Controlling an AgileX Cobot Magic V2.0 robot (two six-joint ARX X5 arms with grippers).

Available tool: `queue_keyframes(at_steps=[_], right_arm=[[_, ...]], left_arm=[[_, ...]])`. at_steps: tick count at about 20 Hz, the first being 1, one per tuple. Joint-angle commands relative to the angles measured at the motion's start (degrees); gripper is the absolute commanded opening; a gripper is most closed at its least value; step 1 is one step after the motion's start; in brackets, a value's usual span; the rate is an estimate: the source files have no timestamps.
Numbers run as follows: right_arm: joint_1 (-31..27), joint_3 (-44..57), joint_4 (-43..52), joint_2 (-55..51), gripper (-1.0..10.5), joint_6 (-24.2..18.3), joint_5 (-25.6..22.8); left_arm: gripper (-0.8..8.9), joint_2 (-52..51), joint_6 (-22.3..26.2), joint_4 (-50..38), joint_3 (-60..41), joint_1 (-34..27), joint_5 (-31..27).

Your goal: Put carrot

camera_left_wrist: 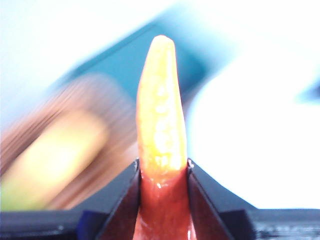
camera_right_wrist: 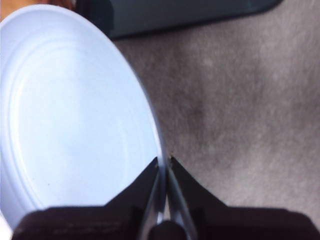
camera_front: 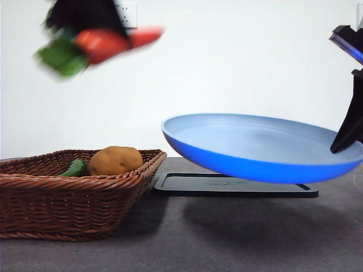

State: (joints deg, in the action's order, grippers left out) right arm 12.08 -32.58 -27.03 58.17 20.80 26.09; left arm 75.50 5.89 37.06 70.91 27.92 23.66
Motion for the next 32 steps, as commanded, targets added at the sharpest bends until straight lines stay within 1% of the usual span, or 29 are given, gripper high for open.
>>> queue_keyframes(at_steps=[1, 2, 3, 5, 7, 9, 11, 15, 16, 18, 19, 22, 25, 28, 30, 32], right_arm=[[1.7, -0.7, 0.7, 1.5, 0.0, 1.5, 0.6], [2.3, -0.7, 0.7, 1.7, 0.0, 1.5, 0.6], [2.9, -0.7, 0.7, 1.8, 0.0, 1.6, 0.6], [3.8, -0.7, 0.7, 1.9, 0.0, 1.7, 0.5], [4.0, -0.7, 0.1, 1.9, 0.0, 1.7, 0.5], [4.2, -0.7, -0.7, 1.9, 0.0, 1.7, 0.5], [4.2, -0.7, -1.2, 1.9, 0.0, 1.7, 0.5], [4.2, -0.7, -2.0, 1.9, 0.0, 1.7, 0.5], [4.2, -0.7, -2.0, 1.9, 0.0, 1.7, 0.5], [4.2, -0.7, -2.0, 1.9, 0.0, 1.7, 0.5], [4.2, -0.7, -2.0, 1.9, 0.0, 1.6, 0.4], [4.2, -0.7, -2.1, 1.9, 0.0, 1.7, -1.2], [3.9, -0.7, -2.1, 2.3, 0.0, 1.9, -1.2], [2.8, -1.3, -2.1, 5.8, 0.0, 2.2, -1.2], [1.6, -2.6, -1.9, 9.5, 0.0, 2.0, -1.1], [0.1, -5.7, -1.9, 13.8, 0.0, 0.5, -1.1]], left_arm=[[0.77, 1.2, -3.3, -4.5, 2.1, 4.8, 5.0], [0.77, 1.4, -3.3, -6.5, 2.1, 7.9, 4.0], [0.77, 2.3, -3.3, -7.9, 2.1, 11.5, 1.3], [0.77, 4.7, -3.1, -7.9, 2.1, 16.1, -4.4], [0.77, 8.5, -3.1, -7.3, 2.1, 19.9, -8.1], [0.77, 12.8, -3.1, -7.1, 2.1, 22.4, -9.6], [0.77, 17.2, -2.9, -7.2, 2.1, 23.8, -11.0], [0.88, 23.3, -2.9, -7.1, 2.1, 24.6, -11.6], [1.33, 23.9, -2.9, -7.0, 2.1, 24.7, -11.6], [2.67, 24.2, -2.9, -7.1, 2.1, 25.0, -11.6], [2.86, 24.2, -3.0, -7.6, 2.1, 25.2, -11.6], [2.85, 23.7, -4.9, -7.5, 2.4, 25.3, -11.6], [2.85, 19.8, -5.4, -4.6, 2.5, 24.9, -11.7], [2.85, 12.4, -5.5, -0.9, 2.5, 24.4, -12.6], [2.85, 6.4, -5.5, 2.4, 2.5, 24.5, -15.3], [2.85, 0.9, -5.4, 5.0, 2.5, 24.5, -18.0]])
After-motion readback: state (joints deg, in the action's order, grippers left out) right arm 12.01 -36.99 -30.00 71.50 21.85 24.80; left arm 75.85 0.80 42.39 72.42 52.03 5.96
